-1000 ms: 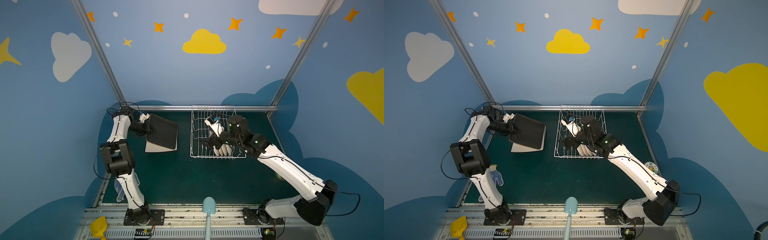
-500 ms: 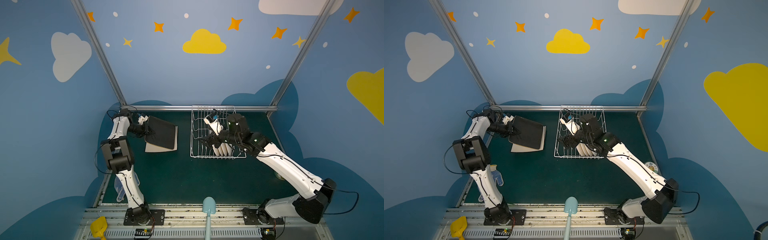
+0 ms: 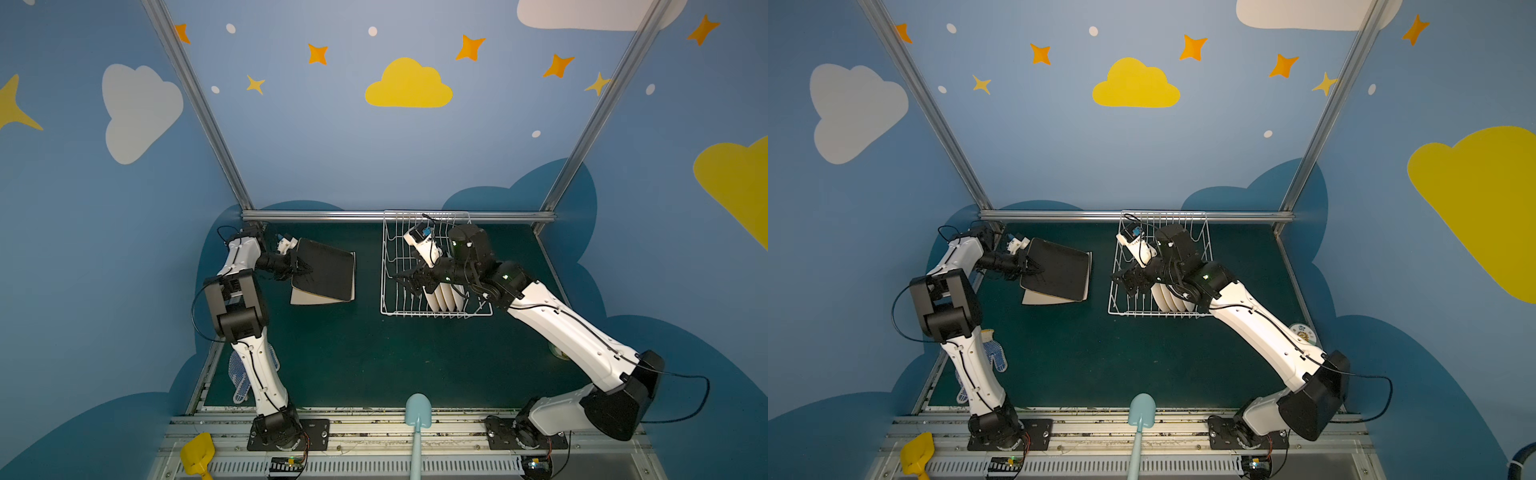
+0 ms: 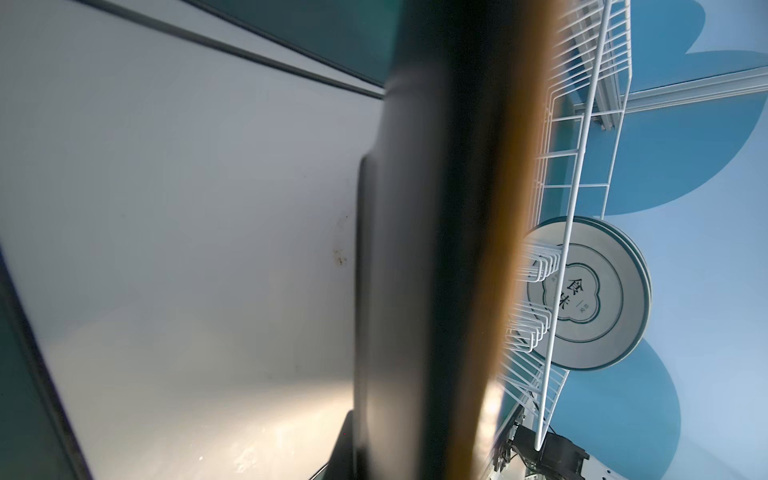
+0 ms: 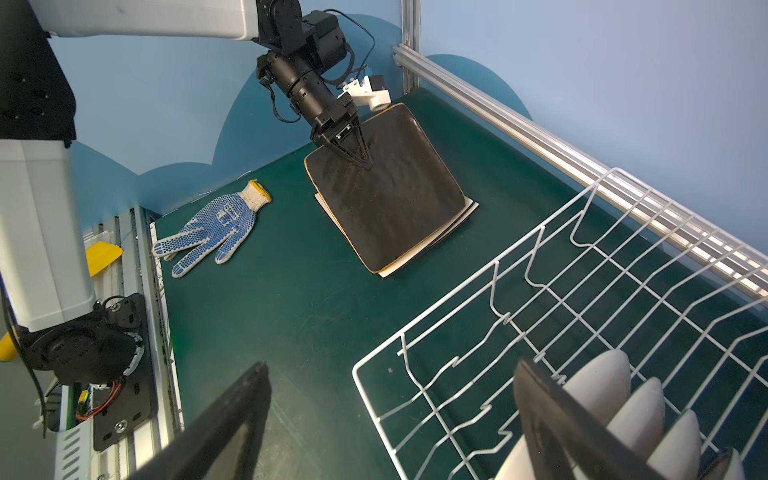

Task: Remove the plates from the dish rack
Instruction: 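Lower the dark plate onto the cream plates while the right gripper returns rackward, then open the left gripper and lift it off the stacked plates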

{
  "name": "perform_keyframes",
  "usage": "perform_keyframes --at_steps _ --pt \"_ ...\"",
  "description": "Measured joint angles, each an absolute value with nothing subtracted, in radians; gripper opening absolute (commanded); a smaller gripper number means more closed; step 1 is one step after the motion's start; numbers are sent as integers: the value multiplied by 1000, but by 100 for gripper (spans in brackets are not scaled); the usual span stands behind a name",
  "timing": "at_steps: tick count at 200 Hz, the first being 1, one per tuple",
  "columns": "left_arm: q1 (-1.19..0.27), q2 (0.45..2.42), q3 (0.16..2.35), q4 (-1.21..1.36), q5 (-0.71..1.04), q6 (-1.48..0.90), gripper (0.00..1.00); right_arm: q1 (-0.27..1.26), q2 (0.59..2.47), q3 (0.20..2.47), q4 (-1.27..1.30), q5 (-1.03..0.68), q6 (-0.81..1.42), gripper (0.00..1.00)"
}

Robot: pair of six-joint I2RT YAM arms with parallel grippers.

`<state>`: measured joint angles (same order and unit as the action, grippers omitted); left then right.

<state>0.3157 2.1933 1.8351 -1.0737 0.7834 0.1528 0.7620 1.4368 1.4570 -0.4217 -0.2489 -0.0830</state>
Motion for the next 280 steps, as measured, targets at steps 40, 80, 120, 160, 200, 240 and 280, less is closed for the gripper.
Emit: perform_keyframes --at_steps 40,80,120,160,200,240,280 --pt "325 2217 1835 -1073 791 150 23 762 1449 1468 -415 -255 -83 91" --pt "336 2233 1835 -1071 780 152 31 762 1449 1468 -416 -255 -83 91" --pt "347 2233 1835 -1060 772 149 45 762 1449 1468 -416 -255 -83 91" --pt "361 2233 1835 -1041 761 130 57 763 1449 1468 -416 -255 -83 91" --pt "379 2233 1835 -1024 739 105 68 763 1449 1468 -416 -255 -83 91" --pt "391 2233 1835 -1008 724 86 78 763 1459 1468 -415 -255 -79 91" --pt "393 2233 1829 -991 703 70 81 763 1460 1468 -416 -255 -76 91"
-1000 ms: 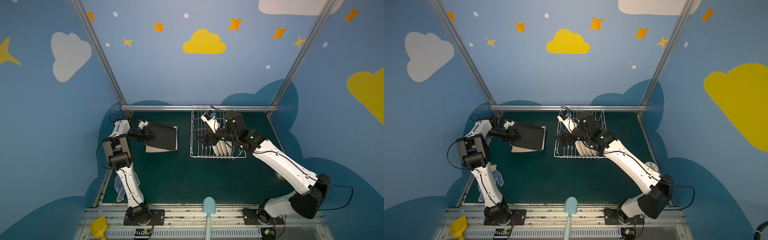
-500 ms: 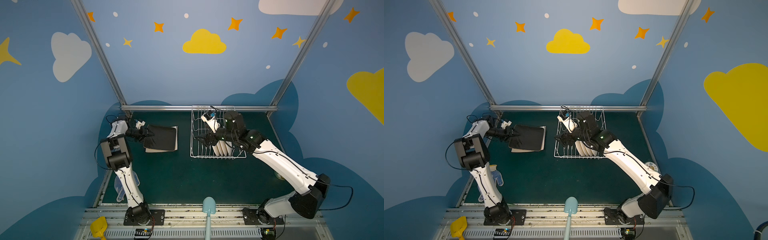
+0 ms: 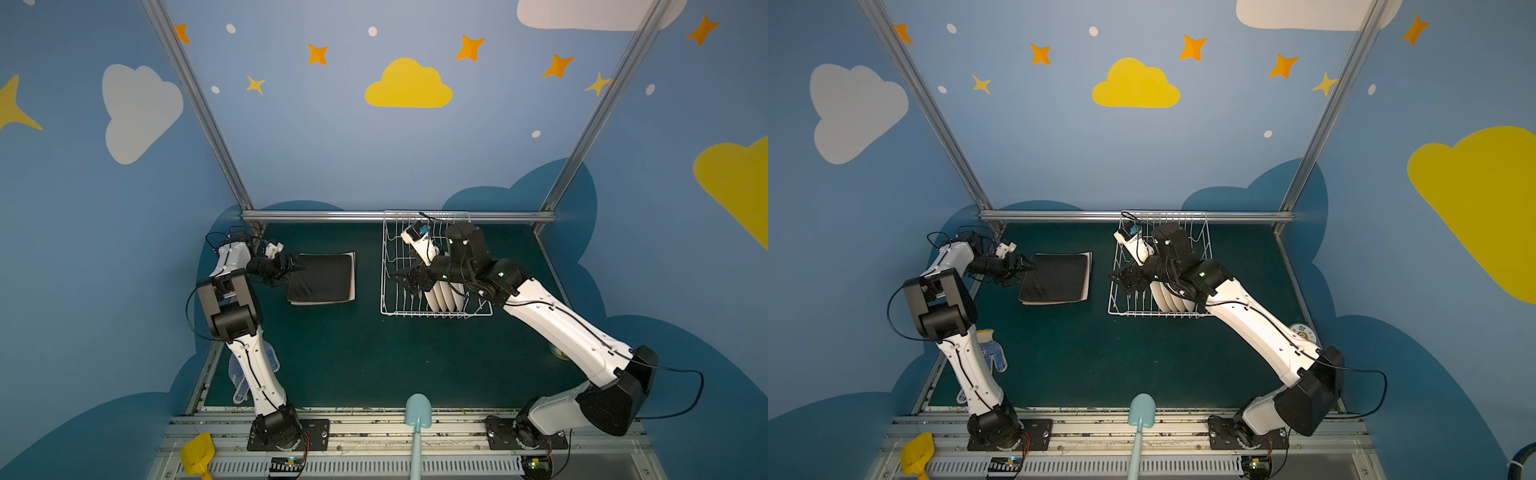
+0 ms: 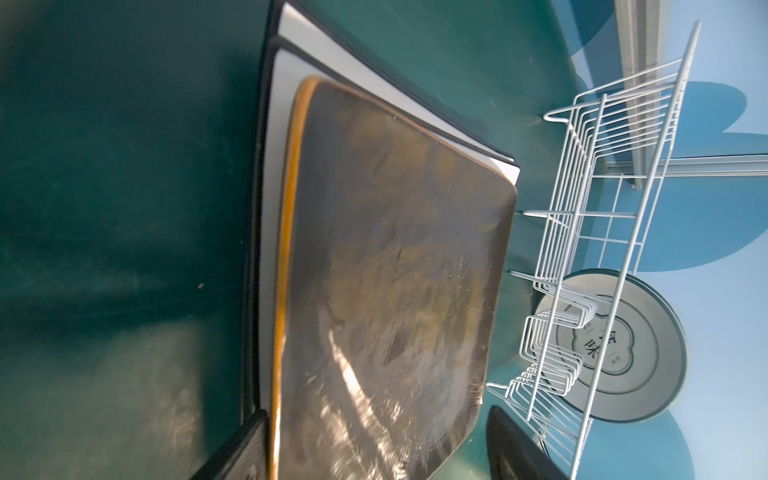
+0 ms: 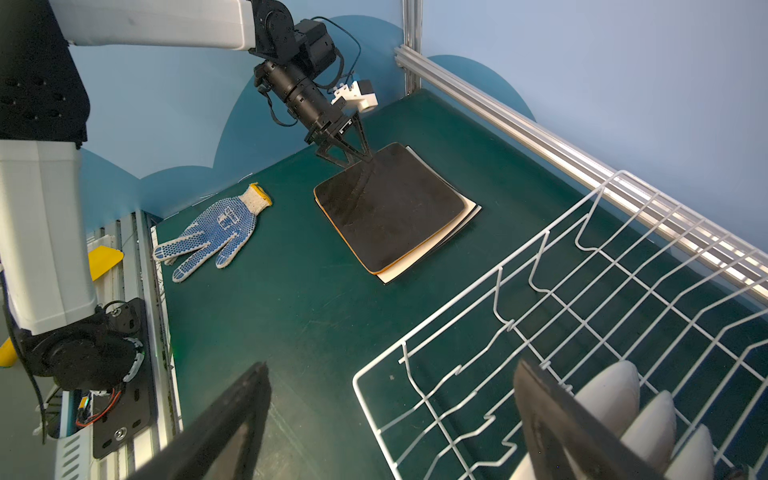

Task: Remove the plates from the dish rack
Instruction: 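Open the left gripper and lift it off the stacked plates, then swing the left gripper over the rack toward the round white plates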

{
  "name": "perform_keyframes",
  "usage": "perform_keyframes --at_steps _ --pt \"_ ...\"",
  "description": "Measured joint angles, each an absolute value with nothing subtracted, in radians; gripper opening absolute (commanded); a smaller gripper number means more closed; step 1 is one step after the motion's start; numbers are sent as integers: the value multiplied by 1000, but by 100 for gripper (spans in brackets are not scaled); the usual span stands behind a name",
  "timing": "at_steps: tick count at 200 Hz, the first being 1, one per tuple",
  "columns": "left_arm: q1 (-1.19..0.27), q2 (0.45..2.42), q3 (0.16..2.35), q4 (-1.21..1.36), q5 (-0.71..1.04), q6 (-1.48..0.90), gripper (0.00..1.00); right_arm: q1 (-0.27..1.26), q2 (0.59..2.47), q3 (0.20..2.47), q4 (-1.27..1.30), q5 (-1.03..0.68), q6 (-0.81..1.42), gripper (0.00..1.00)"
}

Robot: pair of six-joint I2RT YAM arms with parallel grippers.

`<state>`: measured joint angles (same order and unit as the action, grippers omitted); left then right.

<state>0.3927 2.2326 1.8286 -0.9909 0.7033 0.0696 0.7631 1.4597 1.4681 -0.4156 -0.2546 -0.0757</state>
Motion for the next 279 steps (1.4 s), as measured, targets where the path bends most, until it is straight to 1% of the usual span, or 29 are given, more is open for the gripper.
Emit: perform_keyframes --at_steps 32,58,63,71,98,137,165,221,252,279 --pt "392 2226 1812 -975 702 45 82 763 1460 1468 -416 -255 -74 91" --pt "390 2210 1790 -964 697 29 85 763 1460 1468 -415 -255 -67 91" --pt "390 2207 1789 -963 694 28 87 763 1460 1468 -415 -254 -67 91" --pt "390 2202 1788 -960 688 20 93 763 1460 1468 -415 -254 -67 91" --pt "390 2160 1773 -938 658 4 99 763 1458 1466 -415 -251 -67 91" --pt "391 2040 1749 -898 624 -19 100 763 1441 1445 -416 -239 -67 91" --pt "391 1958 1749 -866 640 -53 99 764 1423 1434 -416 -214 -62 91" --pt "384 1783 1750 -766 693 -141 99 767 1384 1422 -407 -100 -18 91" --pt "359 1681 1745 -710 681 -168 99 767 1363 1385 -382 -33 2 91" --pt "307 1599 1736 -675 645 -194 99 767 1329 1335 -363 12 4 91"
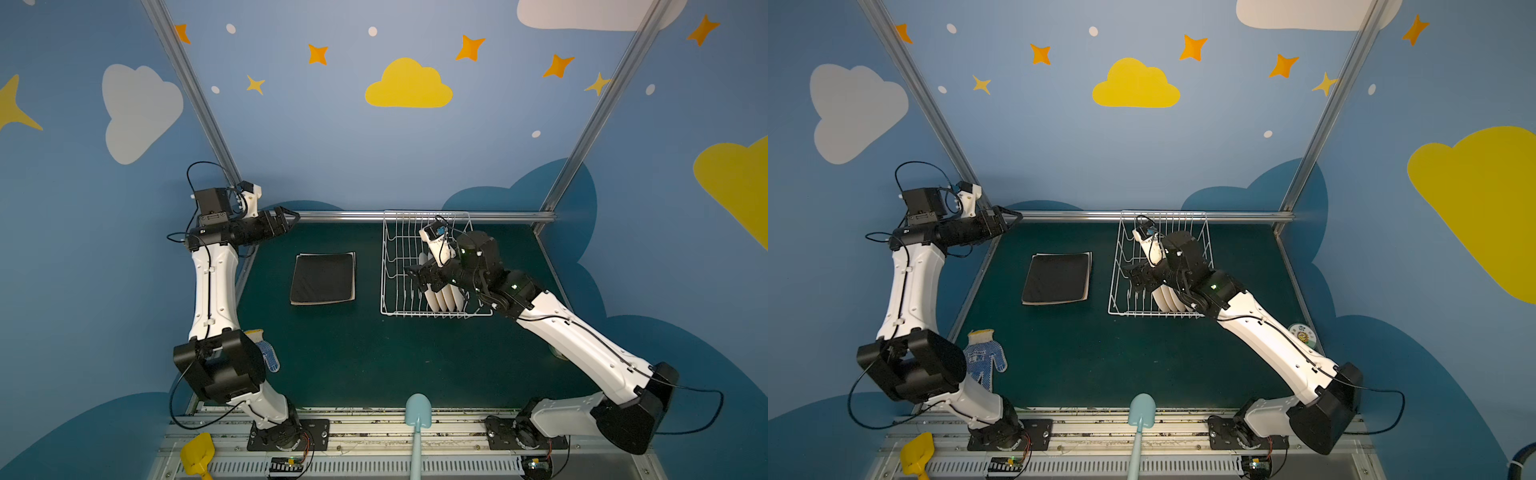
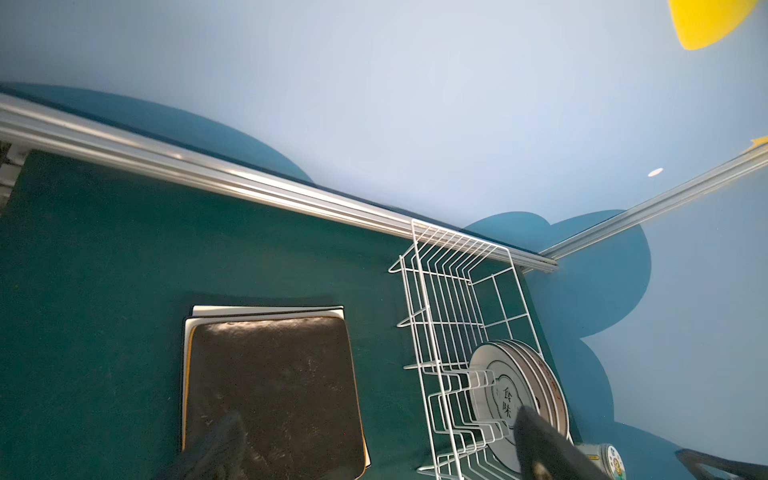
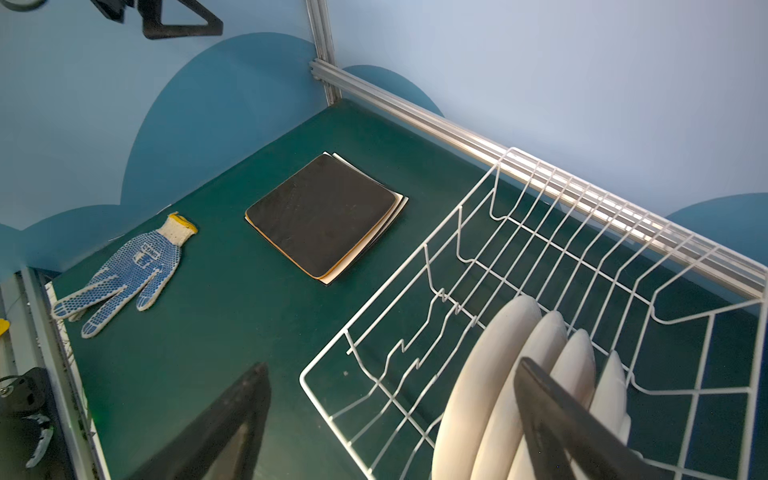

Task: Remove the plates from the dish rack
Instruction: 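Swing the left gripper over the rack toward the round white plates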

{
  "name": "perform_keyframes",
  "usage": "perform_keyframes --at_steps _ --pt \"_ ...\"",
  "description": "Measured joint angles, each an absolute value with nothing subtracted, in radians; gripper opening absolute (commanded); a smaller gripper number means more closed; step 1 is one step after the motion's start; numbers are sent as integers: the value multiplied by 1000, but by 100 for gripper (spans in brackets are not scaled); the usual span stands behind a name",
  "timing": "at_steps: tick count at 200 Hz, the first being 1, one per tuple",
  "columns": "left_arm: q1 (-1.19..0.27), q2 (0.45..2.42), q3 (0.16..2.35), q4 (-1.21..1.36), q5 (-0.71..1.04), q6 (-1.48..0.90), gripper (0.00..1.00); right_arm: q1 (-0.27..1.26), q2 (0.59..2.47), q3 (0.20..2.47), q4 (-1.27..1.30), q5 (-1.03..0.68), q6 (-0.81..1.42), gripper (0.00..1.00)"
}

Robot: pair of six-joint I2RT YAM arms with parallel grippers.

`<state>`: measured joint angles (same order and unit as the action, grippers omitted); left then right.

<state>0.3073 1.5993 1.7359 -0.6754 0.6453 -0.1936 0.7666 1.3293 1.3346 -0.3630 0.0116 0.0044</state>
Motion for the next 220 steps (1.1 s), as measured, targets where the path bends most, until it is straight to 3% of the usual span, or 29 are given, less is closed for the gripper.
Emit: perform_keyframes --at_steps 77,220 --pt "104 1385 1526 -506 516 -297 100 761 1205 1201 -319 164 46 91" --pt "-345 1478 1496 -405 414 -465 98 693 1031 1062 -390 266 46 91"
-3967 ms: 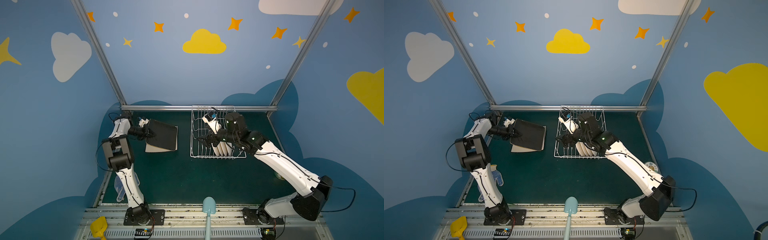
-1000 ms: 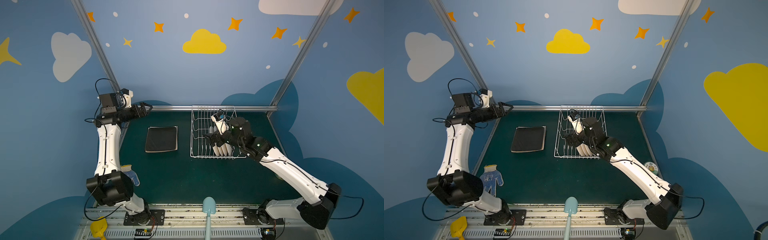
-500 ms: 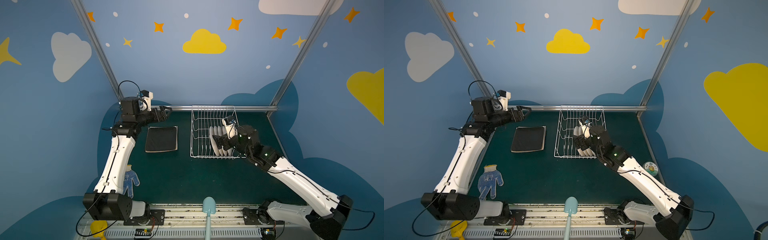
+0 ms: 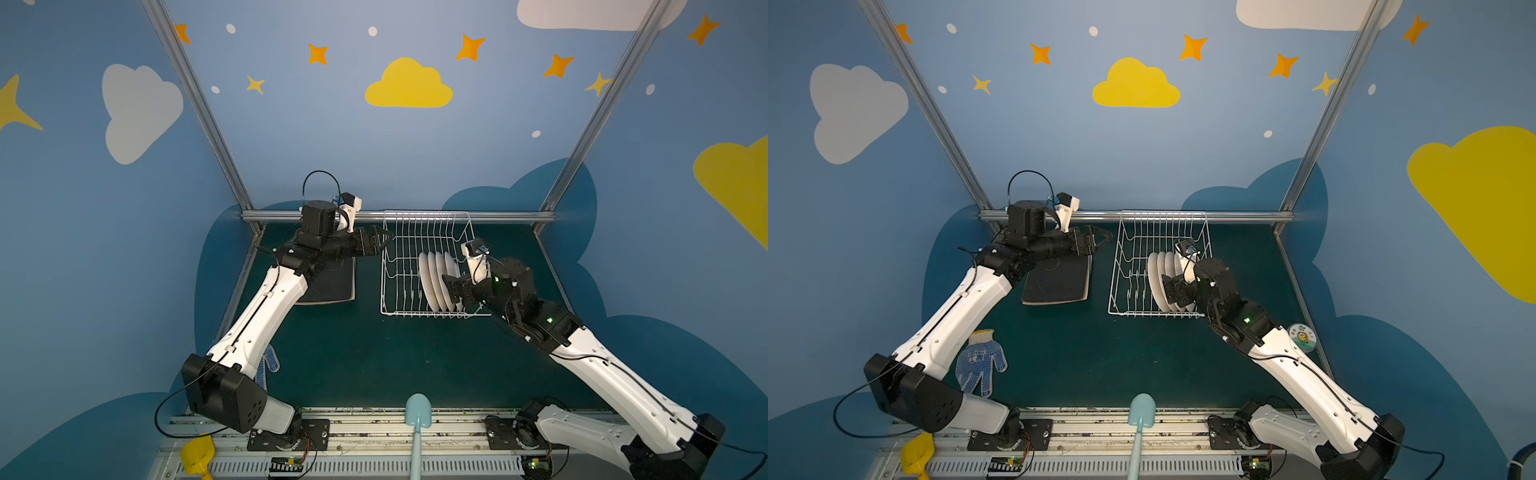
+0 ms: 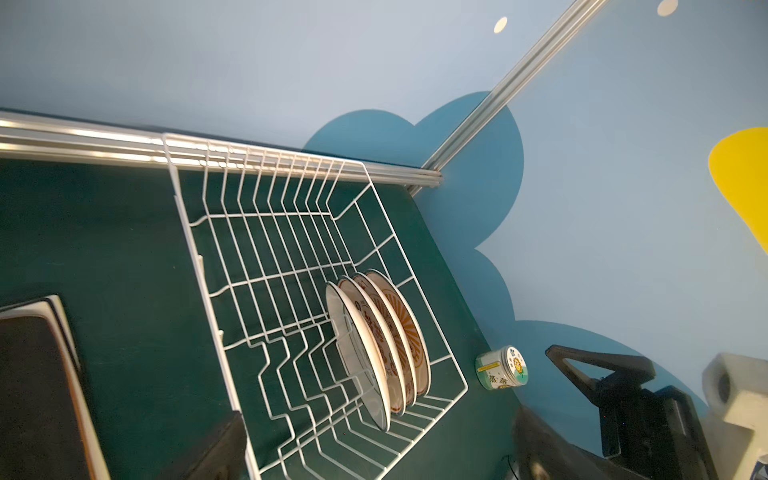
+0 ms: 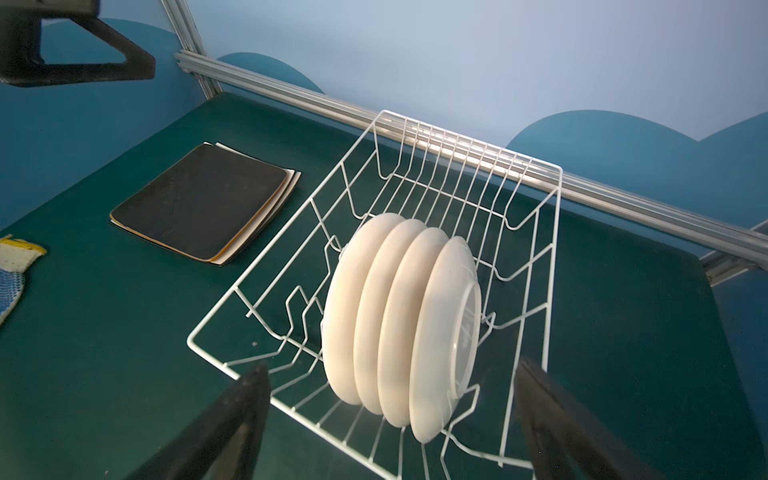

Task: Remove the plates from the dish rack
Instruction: 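Swing the left gripper over the rack toward the round white plates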

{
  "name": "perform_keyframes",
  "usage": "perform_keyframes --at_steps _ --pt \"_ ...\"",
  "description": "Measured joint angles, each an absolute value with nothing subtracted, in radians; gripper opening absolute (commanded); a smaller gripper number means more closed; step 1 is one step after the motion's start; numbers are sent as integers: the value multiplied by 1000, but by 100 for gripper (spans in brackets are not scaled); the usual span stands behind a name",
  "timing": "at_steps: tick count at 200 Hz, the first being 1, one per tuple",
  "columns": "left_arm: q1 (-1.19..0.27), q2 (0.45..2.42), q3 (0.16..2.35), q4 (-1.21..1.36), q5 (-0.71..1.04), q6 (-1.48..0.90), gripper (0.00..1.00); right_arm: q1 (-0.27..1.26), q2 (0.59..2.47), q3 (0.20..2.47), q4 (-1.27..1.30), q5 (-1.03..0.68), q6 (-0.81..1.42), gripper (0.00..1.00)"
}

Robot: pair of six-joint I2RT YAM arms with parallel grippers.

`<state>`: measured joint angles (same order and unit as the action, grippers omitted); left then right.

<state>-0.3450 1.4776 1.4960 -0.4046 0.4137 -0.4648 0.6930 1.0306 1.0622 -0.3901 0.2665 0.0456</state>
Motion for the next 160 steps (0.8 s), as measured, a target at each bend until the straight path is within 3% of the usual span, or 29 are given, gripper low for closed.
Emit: perform_keyframes --at_steps 56,94,160 --pt "-421 1560 1588 -478 387 -494 91 667 964 980 -408 248 56 91" --pt "-473 1615 1602 -513 377 -556 73 659 942 956 -417 235 68 91" --pt "-541 1730 1633 -547 373 -635 55 642 919 939 -423 219 75 91"
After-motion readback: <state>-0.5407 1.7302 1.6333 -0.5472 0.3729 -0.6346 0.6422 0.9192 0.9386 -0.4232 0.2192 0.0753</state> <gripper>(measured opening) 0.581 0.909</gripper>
